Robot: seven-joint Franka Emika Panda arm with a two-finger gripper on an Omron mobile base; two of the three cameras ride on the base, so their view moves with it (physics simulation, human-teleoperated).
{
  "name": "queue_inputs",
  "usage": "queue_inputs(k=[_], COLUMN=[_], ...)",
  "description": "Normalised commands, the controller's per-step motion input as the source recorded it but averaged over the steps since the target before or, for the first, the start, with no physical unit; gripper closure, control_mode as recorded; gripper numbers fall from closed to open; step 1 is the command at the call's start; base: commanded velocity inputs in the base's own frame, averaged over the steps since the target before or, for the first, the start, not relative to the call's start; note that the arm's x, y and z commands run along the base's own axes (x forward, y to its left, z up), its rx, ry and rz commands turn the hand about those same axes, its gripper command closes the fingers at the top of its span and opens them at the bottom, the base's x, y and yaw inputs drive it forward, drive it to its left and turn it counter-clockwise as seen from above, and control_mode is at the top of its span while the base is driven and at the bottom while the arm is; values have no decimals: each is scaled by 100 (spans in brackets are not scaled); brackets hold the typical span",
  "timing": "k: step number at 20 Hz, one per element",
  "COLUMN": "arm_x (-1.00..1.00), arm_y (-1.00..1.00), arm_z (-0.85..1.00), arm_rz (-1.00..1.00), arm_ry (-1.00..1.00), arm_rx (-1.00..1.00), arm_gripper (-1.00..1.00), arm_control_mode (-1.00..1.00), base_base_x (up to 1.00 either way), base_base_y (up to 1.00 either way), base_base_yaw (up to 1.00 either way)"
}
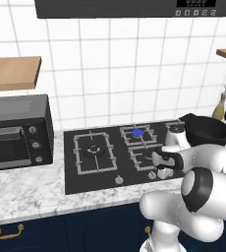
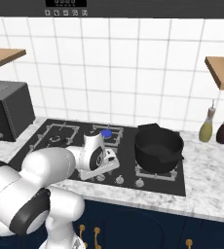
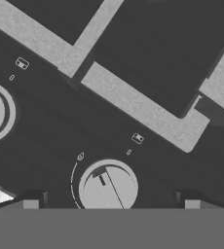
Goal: Turn off the rear center burner of the stove.
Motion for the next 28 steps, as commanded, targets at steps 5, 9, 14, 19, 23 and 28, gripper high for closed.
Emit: queue_inputs(k=[5, 9, 14, 19, 23, 28], arm_x=[27, 17, -11, 0, 0, 7], arm_y=[0, 0, 0, 4, 1, 0], arm_z=[0, -1, -3, 0, 0, 2], arm_rz=[0, 0, 0, 0, 0, -6], arm_ry=[0, 0, 0, 0, 1, 2], arm_rx=[0, 0, 0, 0, 0, 5], arm_gripper=[-100, -100, -100, -100, 100, 100], arm_control_mode=[-100, -100, -100, -100, -100, -100], base_base_x=[0, 0, 0, 0, 0, 0], base_base_y=[0, 0, 0, 0, 0, 0], base_base_yaw=[0, 0, 0, 0, 0, 0])
